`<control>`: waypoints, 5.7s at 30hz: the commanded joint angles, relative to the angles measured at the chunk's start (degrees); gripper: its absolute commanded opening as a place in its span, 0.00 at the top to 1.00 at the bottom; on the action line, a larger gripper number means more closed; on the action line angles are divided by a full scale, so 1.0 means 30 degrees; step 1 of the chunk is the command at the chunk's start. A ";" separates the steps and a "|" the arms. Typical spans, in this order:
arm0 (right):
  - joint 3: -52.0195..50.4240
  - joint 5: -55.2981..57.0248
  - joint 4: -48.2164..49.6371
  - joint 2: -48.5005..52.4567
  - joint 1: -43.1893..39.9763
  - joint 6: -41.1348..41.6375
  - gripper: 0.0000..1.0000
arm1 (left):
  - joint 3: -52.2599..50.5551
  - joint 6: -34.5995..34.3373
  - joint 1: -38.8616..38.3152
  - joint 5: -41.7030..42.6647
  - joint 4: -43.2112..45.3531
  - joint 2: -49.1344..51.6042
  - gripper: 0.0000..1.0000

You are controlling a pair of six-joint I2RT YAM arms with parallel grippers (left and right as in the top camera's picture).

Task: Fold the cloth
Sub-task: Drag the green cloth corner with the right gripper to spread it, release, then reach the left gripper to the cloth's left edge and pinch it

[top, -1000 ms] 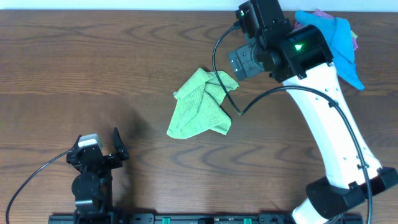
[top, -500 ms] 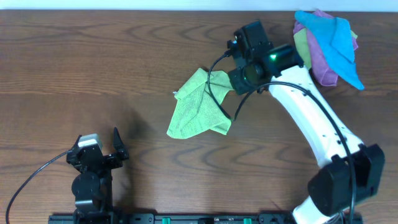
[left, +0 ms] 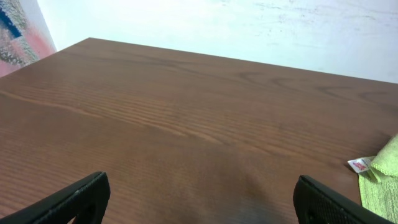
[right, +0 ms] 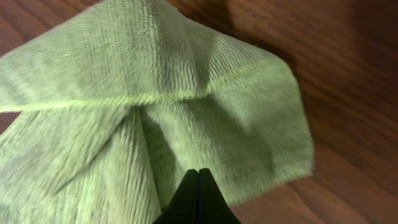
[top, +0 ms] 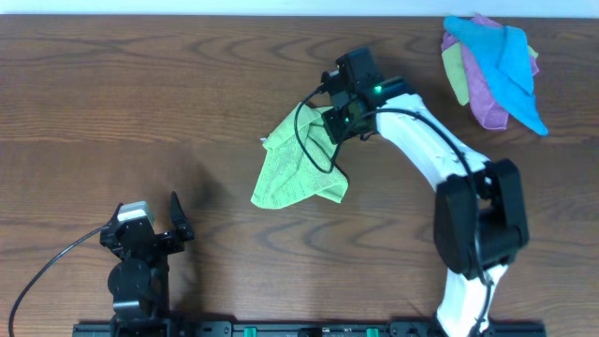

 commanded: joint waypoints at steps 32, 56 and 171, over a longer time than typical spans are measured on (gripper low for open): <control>-0.0058 0.2426 0.3585 0.2958 -0.0328 0.0488 0.99 | -0.0554 0.0007 -0.0073 -0.0204 -0.0153 -0.0117 0.05; 0.0117 0.8619 0.5792 0.5945 -0.1887 0.0430 0.99 | -0.0554 0.0007 -0.0073 -0.0211 -0.0153 -0.0117 0.04; 0.0051 0.4583 -1.2291 -1.6524 0.0984 0.1756 0.24 | 0.0539 -0.3876 -0.1268 1.0076 1.2684 0.7082 0.05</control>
